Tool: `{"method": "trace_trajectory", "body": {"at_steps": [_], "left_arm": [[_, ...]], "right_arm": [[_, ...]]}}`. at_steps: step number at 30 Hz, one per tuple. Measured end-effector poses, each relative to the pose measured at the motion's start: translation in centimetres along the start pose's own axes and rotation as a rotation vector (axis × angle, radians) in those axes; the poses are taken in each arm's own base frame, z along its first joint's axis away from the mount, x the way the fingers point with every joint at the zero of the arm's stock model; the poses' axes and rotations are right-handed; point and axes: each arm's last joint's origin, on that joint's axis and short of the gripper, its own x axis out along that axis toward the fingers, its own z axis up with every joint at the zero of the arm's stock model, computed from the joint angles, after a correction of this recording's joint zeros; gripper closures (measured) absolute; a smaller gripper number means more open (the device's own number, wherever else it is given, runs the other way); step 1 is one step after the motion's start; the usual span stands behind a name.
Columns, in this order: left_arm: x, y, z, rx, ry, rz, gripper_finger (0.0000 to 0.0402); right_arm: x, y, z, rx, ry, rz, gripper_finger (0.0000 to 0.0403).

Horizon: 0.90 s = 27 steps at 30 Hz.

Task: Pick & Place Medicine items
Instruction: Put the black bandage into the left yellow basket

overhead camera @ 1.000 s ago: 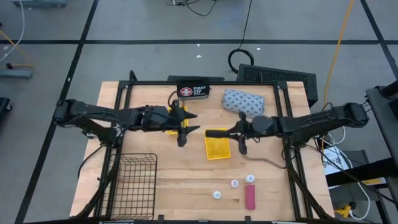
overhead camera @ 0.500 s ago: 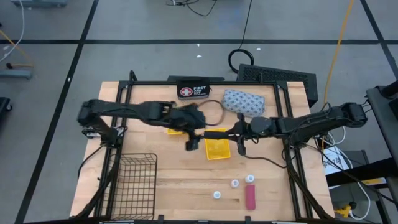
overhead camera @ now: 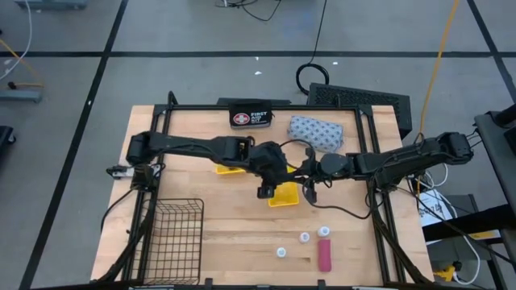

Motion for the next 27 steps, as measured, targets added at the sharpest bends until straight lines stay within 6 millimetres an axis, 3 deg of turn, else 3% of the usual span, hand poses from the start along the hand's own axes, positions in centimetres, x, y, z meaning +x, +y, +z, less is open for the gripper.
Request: {"method": "trace_trajectory", "body": {"at_steps": [5,12,19,24,27], "left_arm": [[1.7,0.8,-0.5,-0.043,0.033,0.010,0.0128],[1.8,1.8,-0.6,-0.106,0.038,0.019,0.0140],[1.5,1.8,-0.6,-0.136,0.043,-0.042,0.0247],[1.3,1.7,-0.6,-0.131,0.038,-0.044,0.0343],[0.7,1.5,-0.3,-0.148,0.016,-0.045,0.0357]], "right_arm": [[0.0,0.0,0.1,-0.004,-0.010,0.002,0.0362],[0.0,0.0,0.1,-0.007,-0.011,-0.002,0.0362],[0.0,0.0,0.1,-0.006,-0.012,-0.001,0.0359],[-0.1,0.0,0.2,-0.006,-0.014,-0.002,0.0328],[-0.3,0.0,0.4,-0.005,-0.033,0.001,0.0305]]}}
